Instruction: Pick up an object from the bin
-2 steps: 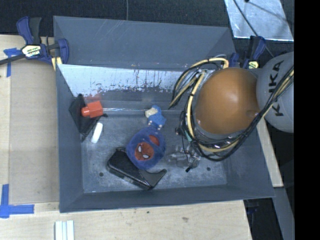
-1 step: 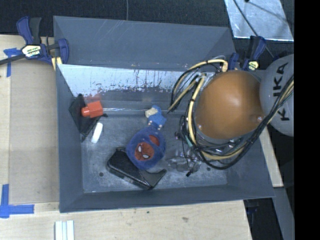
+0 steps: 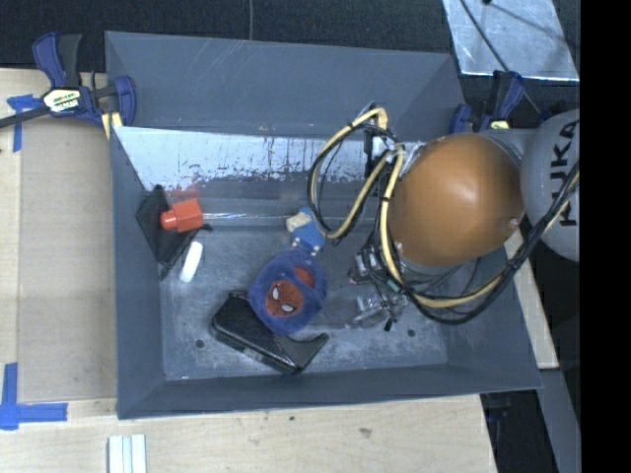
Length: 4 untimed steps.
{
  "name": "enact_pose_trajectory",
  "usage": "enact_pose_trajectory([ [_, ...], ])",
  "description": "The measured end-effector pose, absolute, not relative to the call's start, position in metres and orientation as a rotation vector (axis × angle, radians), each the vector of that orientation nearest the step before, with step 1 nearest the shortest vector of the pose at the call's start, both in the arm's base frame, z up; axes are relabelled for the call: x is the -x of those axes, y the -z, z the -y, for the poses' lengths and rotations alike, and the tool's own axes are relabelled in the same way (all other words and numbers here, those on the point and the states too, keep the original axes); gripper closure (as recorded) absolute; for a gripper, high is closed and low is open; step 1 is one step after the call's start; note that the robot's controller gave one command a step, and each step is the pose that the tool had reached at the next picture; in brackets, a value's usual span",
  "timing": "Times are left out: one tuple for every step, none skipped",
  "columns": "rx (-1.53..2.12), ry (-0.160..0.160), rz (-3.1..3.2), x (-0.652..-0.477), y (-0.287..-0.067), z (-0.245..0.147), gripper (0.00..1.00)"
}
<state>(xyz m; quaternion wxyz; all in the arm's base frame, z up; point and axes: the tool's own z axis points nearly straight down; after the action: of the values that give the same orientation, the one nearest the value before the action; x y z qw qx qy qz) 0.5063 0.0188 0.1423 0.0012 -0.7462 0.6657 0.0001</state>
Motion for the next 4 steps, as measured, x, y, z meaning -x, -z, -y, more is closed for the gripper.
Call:
enact_pose_trajectory([
  [2.774,-0.002,-1.468,-0.485,-0.146,-0.039,1.00],
  [2.974,-0.002,-1.006,-0.487,-0.133,-0.027,1.00],
  [3.104,-0.002,-0.468,-0.483,-0.137,-0.032,1.00],
  [3.140,-0.004,-0.004,-0.492,-0.140,-0.030,1.00],
])
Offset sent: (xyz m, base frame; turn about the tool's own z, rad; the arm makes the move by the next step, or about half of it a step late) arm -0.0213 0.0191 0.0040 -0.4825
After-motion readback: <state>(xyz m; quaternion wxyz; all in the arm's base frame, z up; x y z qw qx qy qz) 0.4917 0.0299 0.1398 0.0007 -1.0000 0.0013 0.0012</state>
